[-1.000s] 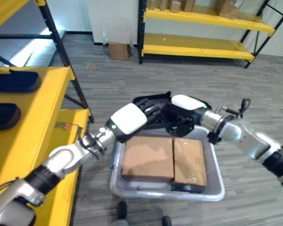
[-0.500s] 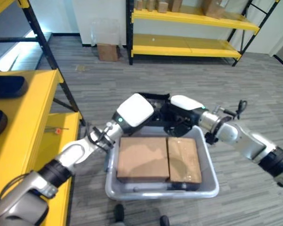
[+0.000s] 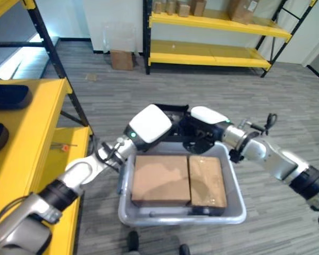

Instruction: Move parts from the plastic box to the shelf.

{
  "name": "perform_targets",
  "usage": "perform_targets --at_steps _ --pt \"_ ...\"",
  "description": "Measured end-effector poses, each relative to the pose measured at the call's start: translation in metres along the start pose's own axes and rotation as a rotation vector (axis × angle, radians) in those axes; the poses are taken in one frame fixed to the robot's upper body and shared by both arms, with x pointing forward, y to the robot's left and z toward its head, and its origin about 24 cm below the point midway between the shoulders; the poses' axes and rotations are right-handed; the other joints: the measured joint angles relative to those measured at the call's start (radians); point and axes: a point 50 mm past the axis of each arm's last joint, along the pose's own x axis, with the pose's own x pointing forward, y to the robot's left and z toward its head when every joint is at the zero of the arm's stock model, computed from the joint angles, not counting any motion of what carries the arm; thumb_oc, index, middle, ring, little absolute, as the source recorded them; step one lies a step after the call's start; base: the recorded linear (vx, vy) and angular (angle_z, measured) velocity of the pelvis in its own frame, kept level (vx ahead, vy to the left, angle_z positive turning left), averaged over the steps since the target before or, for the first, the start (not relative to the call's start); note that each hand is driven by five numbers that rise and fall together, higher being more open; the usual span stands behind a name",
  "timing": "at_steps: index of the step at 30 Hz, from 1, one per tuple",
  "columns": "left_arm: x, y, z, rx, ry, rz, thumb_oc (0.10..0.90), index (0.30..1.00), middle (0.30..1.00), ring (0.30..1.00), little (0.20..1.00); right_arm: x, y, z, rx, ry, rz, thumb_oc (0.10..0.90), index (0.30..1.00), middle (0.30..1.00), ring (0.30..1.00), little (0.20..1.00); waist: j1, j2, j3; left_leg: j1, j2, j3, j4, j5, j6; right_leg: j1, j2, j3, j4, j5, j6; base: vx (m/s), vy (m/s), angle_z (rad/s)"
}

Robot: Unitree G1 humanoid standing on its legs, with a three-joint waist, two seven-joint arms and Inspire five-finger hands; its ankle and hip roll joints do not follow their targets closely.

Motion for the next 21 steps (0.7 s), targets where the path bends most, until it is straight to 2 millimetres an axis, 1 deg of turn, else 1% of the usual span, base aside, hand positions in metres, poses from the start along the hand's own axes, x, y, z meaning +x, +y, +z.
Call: perform_targets --at_steps 1,2,3,4,8,10,12,15,16,18,20,21 --pt "-0.003 0.0 0.0 -0.006 0.011 0.004 0.4 0.3 0.3 0.3 0.3 0.001 0.0 0.002 0.002 -0.007 -0.002 0.4 0.3 0.3 0.3 0.3 -0.001 0.0 0.0 0.001 0.0 0.0 0.0 0.0 0.0 0.0 0.0 0.0 0.0 0.0 0.0 0.0 0.0 0.0" --pt "-0.011 0.0 -0.001 -0.02 0.038 0.019 0.4 0.3 0.3 0.3 0.3 0.002 0.0 0.005 0.013 -0.024 -0.013 0.4 0.3 0.3 0.3 0.3 -0.001 0.0 0.0 0.001 0.0 0.0 0.0 0.001 -0.001 0.001 0.0 0.0 0.0 0.0 0.0 -0.04 -0.014 0.0" --pt "-0.015 -0.001 -0.001 -0.033 0.05 0.027 0.4 0.3 0.3 0.3 0.3 0.001 0.001 0.007 0.022 -0.035 -0.02 0.741 0.778 0.778 0.778 0.778 0.003 0.0 0.0 0.001 0.001 -0.001 0.0 0.0 0.0 0.001 0.001 -0.001 0.0 0.0 0.0 -0.03 -0.012 0.02" --pt "-0.018 0.0 -0.002 -0.038 0.055 0.032 0.4 0.3 0.3 0.3 0.3 0.0 0.001 0.007 0.042 -0.038 -0.036 0.9 1.0 1.0 1.0 1.0 0.012 0.0 0.0 0.002 0.0 -0.001 0.0 0.0 0.0 0.002 0.0 -0.002 0.0 0.0 0.0 0.0 0.0 0.0" --pt "-0.036 0.005 -0.004 -0.086 0.12 0.079 0.4 0.3 0.3 0.3 0.3 -0.014 0.006 0.013 0.176 -0.07 -0.162 0.9 1.0 1.0 1.0 1.0 0.025 0.002 0.001 0.002 -0.002 -0.002 0.0 -0.002 0.001 0.003 -0.002 -0.002 -0.001 -0.001 0.0 0.0 0.0 0.0" --pt "-0.051 0.002 -0.013 -0.071 0.186 0.049 0.4 0.3 0.3 0.3 0.3 -0.023 0.005 0.019 0.221 -0.101 -0.198 0.9 1.0 1.0 1.0 1.0 0.024 0.005 0.001 0.004 -0.002 -0.003 0.0 -0.003 0.0 0.005 -0.002 -0.002 -0.001 -0.001 -0.001 0.0 0.0 0.0" --pt "-0.061 -0.002 -0.016 -0.073 0.224 0.023 0.4 0.3 0.3 0.3 0.3 -0.031 0.002 0.019 0.272 -0.11 -0.264 0.9 1.0 1.0 1.0 1.0 0.026 0.011 0.002 0.003 -0.002 -0.004 -0.004 -0.004 -0.001 0.005 -0.002 -0.003 -0.002 -0.002 -0.001 0.0 0.0 0.0" --pt "-0.094 -0.012 -0.023 -0.077 0.346 -0.041 0.4 0.3 0.3 0.3 0.3 -0.054 -0.002 0.021 0.342 -0.123 -0.367 0.9 1.0 1.0 1.0 1.0 0.025 0.023 0.002 0.003 -0.003 -0.008 -0.004 -0.008 -0.007 0.006 -0.002 -0.006 -0.002 -0.004 -0.002 -0.01 -0.03 0.03" --pt "-0.11 -0.016 -0.026 -0.073 0.409 -0.078 0.4 0.3 0.3 0.3 0.3 -0.065 -0.001 0.021 0.379 -0.118 -0.401 0.9 1.0 1.0 1.0 1.0 0.026 0.031 0.002 0.002 -0.002 -0.016 -0.004 -0.008 -0.007 0.008 0.0 -0.011 -0.001 -0.005 -0.002 -0.02 -0.069 0.09" --pt "-0.131 -0.015 -0.027 -0.074 0.484 -0.095 0.4 0.3 0.3 0.3 0.3 -0.085 0.007 0.024 0.457 -0.11 -0.444 0.9 1.0 1.0 1.0 1.0 0.025 0.038 0.002 0.002 -0.003 -0.018 -0.004 -0.006 -0.003 0.01 0.0 -0.015 -0.002 -0.01 -0.004 -0.02 -0.051 0.07" --pt "-0.149 -0.018 -0.027 -0.07 0.539 -0.133 0.4 0.3 0.3 0.3 0.3 -0.096 0.016 0.022 0.519 -0.089 -0.459 0.9 1.0 1.0 1.0 1.0 0.026 0.047 0.002 0.003 -0.004 -0.024 -0.003 -0.006 -0.003 0.015 0.0 -0.025 -0.001 -0.011 -0.003 -0.03 -0.064 0.09" --pt "-0.163 -0.021 -0.025 -0.086 0.605 -0.144 0.4 0.3 0.3 0.3 0.3 -0.106 0.031 0.017 0.629 -0.046 -0.501 0.9 1.0 1.0 1.0 1.0 0.026 0.057 0.003 0.009 -0.005 -0.029 -0.001 -0.007 -0.004 0.024 0.001 -0.029 -0.001 -0.015 -0.004 -0.04 -0.08 0.12"
